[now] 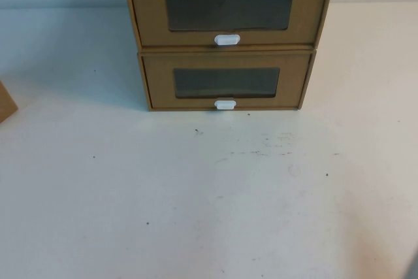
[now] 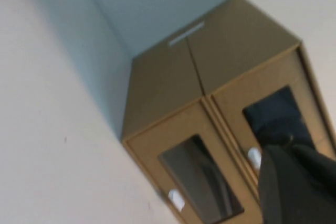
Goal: Open the shoe box
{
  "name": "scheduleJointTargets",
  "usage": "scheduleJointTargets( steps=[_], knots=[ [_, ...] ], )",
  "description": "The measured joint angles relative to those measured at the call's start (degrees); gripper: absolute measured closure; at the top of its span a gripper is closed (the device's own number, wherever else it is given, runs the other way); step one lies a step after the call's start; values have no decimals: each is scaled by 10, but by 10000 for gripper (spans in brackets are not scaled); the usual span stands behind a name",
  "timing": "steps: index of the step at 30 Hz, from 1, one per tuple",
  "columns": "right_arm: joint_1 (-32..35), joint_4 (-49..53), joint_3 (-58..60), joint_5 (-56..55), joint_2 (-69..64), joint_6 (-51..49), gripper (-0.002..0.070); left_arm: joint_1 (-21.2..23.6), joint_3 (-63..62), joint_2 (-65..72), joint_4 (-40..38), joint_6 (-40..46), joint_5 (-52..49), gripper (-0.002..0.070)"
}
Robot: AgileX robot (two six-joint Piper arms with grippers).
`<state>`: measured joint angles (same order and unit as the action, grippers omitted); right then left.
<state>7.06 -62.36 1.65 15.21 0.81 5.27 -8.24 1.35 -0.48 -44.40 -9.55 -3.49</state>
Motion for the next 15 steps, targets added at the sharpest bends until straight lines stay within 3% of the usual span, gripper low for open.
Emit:
scheduleJointTargets(
  steps=[6, 11, 15],
  knots=[
    [0, -11, 0, -4, 0, 0, 696, -1, 0, 0, -5, 16, 62, 680],
    [0, 0, 0, 10, 0, 2, 696, -2, -20, 20, 4, 42, -12, 680],
    [0, 21, 0, 35, 0, 46, 696, -2, -150, 129, 103, 104, -95, 680]
  ],
)
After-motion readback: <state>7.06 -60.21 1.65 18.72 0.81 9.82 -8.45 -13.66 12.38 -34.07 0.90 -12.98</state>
